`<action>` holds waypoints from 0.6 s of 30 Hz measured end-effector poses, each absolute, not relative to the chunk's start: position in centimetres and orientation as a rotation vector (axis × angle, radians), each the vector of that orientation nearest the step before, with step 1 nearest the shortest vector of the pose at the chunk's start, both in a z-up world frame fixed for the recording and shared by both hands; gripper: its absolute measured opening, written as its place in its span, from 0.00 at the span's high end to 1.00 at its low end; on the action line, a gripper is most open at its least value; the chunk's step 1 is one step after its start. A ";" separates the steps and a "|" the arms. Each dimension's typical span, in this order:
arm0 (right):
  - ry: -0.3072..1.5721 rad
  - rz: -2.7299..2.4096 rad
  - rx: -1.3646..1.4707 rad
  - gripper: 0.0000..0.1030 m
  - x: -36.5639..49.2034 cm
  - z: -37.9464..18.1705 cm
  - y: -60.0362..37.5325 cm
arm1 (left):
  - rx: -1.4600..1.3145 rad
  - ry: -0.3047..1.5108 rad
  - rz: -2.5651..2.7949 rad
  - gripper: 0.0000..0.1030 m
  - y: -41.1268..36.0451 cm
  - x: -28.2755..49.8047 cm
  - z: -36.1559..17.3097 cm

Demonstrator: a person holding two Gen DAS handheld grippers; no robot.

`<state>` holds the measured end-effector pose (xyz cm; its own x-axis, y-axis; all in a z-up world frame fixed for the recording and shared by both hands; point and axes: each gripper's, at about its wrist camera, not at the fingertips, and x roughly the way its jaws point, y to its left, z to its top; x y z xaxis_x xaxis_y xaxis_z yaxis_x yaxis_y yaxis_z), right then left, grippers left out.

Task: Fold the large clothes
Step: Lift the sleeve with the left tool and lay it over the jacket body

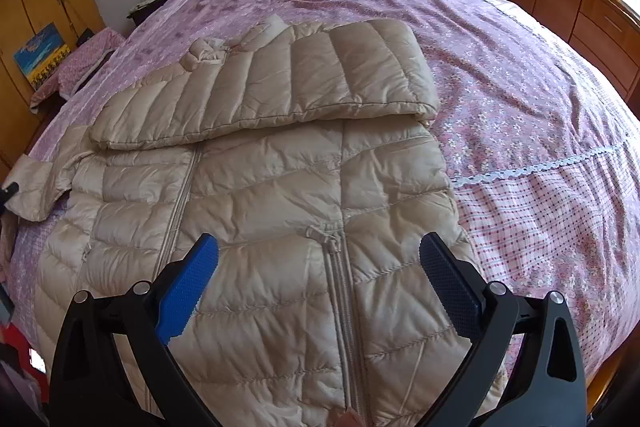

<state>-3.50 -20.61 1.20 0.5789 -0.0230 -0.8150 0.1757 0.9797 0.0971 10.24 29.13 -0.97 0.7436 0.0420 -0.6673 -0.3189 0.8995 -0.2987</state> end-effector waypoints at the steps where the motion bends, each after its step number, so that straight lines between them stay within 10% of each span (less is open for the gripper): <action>1: 0.945 -0.119 0.177 0.06 -3.6 1.2 -20.7 | -0.412 0.701 0.198 0.92 28.9 10.1 -0.5; 18: 0.913 -0.139 0.230 0.06 -5.0 1.6 -22.9 | -0.325 0.533 0.029 0.93 21.7 7.6 8.6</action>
